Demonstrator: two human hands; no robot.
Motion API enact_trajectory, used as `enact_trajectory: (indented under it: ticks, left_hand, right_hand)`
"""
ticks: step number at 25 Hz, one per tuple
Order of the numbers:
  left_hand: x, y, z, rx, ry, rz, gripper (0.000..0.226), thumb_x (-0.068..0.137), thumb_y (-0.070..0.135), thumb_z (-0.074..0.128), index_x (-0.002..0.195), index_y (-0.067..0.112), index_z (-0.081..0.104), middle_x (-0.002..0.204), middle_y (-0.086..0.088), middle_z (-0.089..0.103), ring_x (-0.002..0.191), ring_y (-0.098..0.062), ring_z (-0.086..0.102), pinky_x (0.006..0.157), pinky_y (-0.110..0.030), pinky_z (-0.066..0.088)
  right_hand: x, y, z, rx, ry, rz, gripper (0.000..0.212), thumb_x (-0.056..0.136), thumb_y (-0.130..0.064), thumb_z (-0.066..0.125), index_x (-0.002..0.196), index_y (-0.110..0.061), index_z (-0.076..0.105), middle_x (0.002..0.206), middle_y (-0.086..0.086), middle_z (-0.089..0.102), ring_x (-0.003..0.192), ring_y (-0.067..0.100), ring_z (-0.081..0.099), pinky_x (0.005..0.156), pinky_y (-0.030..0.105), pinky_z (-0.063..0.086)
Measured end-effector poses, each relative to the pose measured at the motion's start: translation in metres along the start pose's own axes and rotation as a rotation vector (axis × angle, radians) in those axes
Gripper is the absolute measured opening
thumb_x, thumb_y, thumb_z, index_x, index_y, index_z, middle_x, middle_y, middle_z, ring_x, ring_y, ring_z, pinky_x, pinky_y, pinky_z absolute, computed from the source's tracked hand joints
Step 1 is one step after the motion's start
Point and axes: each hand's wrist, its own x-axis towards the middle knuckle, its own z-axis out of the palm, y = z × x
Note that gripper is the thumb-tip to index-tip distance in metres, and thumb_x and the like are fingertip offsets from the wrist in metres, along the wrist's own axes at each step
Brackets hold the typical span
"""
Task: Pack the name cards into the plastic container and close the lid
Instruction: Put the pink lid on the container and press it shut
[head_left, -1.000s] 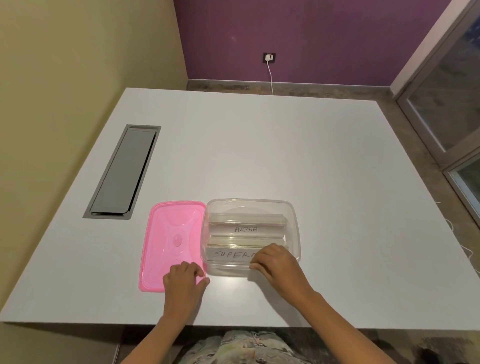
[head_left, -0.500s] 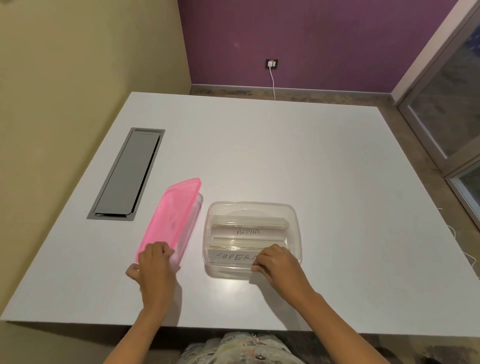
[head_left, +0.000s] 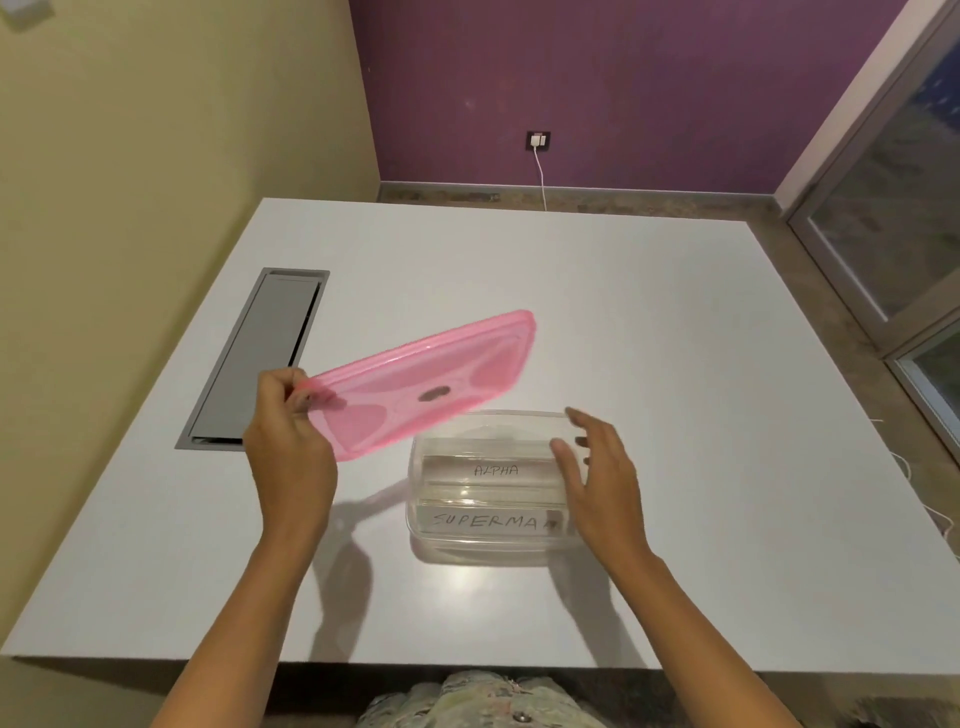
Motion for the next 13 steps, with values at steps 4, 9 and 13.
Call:
enact_trajectory:
  ticks: [4,9,13]
  left_hand:
    - [-0.003,0.014,0.016,-0.045,-0.134,0.016,0.031,0.087,-0.004,0.026,0.085,0.020,0.047,0.069,0.006,0.059,0.062,0.005,0.059,0.061,-0.001,0.038]
    - [-0.005,0.000,0.044,-0.033,-0.227,-0.207,0.031,0.098,0.014,0.028,0.080,0.026,0.050,0.073,0.010,0.060,0.050,0.006,0.059,0.050,-0.003,0.036]
    - [-0.013,-0.014,0.071,-0.022,-0.345,-0.327,0.025,0.100,0.021,0.034,0.087,0.015,0.055,0.073,0.009,0.061,0.046,0.007,0.061,0.047,-0.002,0.038]
  right_hand:
    - [0.005,-0.002,-0.006,0.181,0.122,0.124,0.028,0.101,-0.030,0.035,0.127,-0.030,0.046,0.127,-0.007,0.055,0.106,0.008,0.055,0.092,0.029,0.045]
    - [-0.012,0.006,-0.011,0.233,0.240,0.219,0.036,0.102,-0.035,0.026,0.081,-0.037,0.055,0.067,-0.006,0.060,0.058,0.006,0.054,0.058,0.026,0.043]
    - [-0.018,0.018,-0.005,0.169,0.343,0.291,0.036,0.102,-0.037,0.023,0.086,-0.032,0.055,0.071,-0.009,0.058,0.063,0.013,0.053,0.059,0.028,0.038]
